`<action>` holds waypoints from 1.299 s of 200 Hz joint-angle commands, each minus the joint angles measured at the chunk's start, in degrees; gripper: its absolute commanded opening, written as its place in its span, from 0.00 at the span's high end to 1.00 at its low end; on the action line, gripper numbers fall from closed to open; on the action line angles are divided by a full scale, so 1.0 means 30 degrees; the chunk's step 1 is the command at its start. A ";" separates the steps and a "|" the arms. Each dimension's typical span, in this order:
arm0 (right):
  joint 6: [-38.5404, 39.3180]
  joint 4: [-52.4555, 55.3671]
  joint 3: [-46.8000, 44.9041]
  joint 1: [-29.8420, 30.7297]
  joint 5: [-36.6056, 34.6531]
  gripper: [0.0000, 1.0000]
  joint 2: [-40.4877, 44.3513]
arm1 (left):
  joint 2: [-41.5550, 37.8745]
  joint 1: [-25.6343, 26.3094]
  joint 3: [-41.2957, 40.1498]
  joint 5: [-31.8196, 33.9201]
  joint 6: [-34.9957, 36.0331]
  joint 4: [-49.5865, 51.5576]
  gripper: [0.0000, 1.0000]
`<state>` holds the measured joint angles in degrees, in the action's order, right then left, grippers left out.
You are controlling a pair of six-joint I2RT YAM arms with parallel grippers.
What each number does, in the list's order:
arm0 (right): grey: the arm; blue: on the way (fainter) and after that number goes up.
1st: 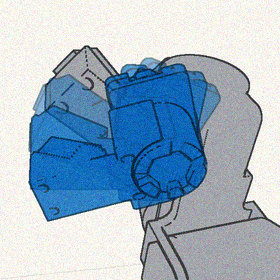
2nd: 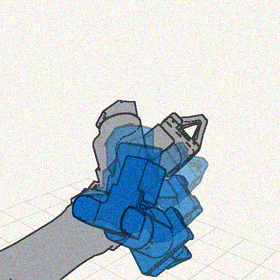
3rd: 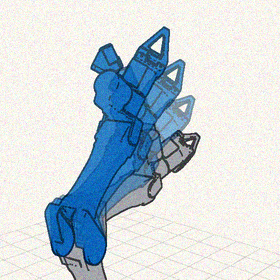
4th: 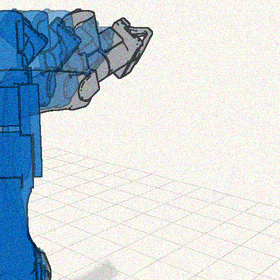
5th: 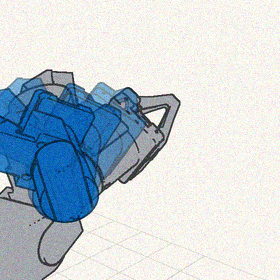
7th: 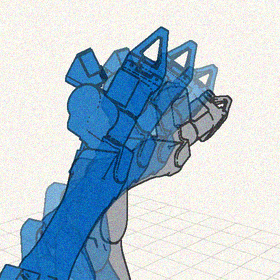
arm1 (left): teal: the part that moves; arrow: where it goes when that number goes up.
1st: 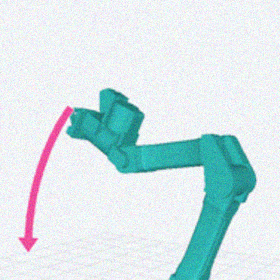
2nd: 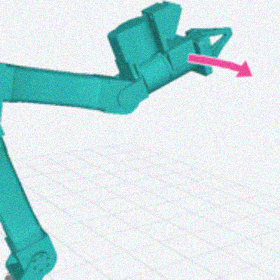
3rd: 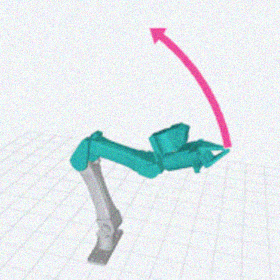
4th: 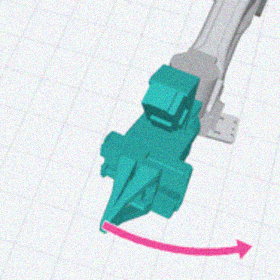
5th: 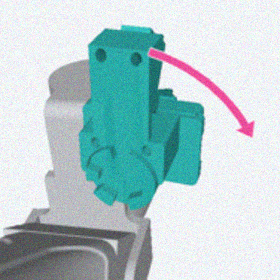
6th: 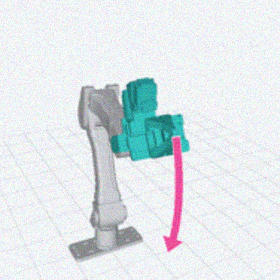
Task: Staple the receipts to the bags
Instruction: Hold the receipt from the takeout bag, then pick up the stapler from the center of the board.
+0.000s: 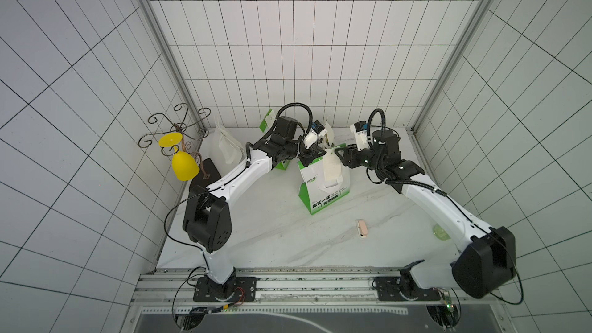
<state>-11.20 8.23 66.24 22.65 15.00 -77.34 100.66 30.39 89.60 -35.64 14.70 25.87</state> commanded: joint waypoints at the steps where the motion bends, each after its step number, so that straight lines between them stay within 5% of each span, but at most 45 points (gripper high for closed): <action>1: -0.1266 -0.1010 -0.1726 0.0124 -0.2606 0.38 0.2287 | -0.1320 0.0681 -0.1219 0.2828 -0.0858 -0.0343 1.00; 67: -0.3575 0.1562 -0.5981 0.0234 -0.3128 0.36 0.6654 | -0.4526 0.1332 -0.4203 0.6356 -0.3576 -0.0223 1.00; 113: -0.4290 0.5601 -0.8384 0.0689 -0.2863 0.36 0.6895 | -0.6151 0.3656 -0.5840 0.9617 -0.3825 0.1075 1.00; 193: -0.5815 1.0222 -0.7950 0.2408 -0.2765 0.35 0.2322 | -0.6013 0.4423 -0.5981 1.0074 -0.3610 0.1309 1.00; 260: -0.5391 1.0780 -0.6344 0.2616 -0.4390 0.44 -0.0745 | -0.6253 0.4401 -0.5923 0.9975 -0.3431 0.1456 1.00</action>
<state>-26.87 38.13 41.87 29.76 4.14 -77.45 82.02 43.57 72.99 -6.00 3.90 26.52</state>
